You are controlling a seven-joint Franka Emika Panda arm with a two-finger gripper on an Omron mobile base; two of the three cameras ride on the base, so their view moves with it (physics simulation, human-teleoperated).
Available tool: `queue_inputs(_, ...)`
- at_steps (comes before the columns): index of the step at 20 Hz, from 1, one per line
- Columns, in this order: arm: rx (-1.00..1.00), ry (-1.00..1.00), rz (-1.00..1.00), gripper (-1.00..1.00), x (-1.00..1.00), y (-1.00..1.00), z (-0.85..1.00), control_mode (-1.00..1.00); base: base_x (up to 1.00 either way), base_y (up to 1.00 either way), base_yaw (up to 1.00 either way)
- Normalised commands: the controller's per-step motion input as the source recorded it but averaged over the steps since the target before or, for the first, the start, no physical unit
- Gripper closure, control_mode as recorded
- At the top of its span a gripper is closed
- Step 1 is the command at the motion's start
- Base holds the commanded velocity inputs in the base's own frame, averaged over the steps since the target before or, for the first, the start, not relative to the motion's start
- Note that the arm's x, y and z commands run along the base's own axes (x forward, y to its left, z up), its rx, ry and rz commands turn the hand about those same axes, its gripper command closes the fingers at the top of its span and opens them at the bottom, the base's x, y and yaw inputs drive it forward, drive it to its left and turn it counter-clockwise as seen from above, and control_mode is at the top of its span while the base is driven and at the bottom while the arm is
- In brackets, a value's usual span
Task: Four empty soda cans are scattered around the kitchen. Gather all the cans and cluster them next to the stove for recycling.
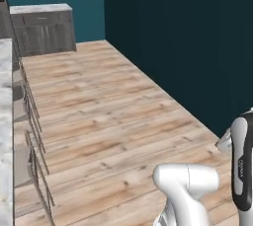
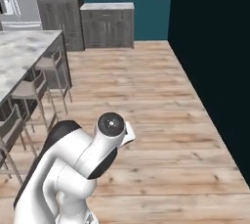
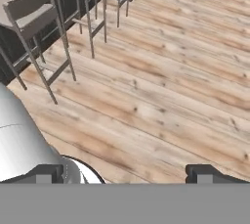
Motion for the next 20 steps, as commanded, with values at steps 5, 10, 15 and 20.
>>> queue_inputs(5, 0.00, 0.00, 0.00, -1.00, 0.00, 0.00, 0.00, 1.00, 1.00, -0.28, -0.05)
queue_inputs(10, 0.00, 0.00, 0.00, -1.00, 0.00, 0.00, 0.00, 1.00, 1.00, 0.08, 0.00)
queue_inputs(15, 0.00, 0.00, 0.00, -1.00, 0.00, 0.00, 0.00, 1.00, 0.41, 0.01, 0.32)
queue_inputs(20, 0.00, 0.00, 0.00, -1.00, 0.00, 0.00, 0.00, 1.00, -0.03, 0.00, 0.47)
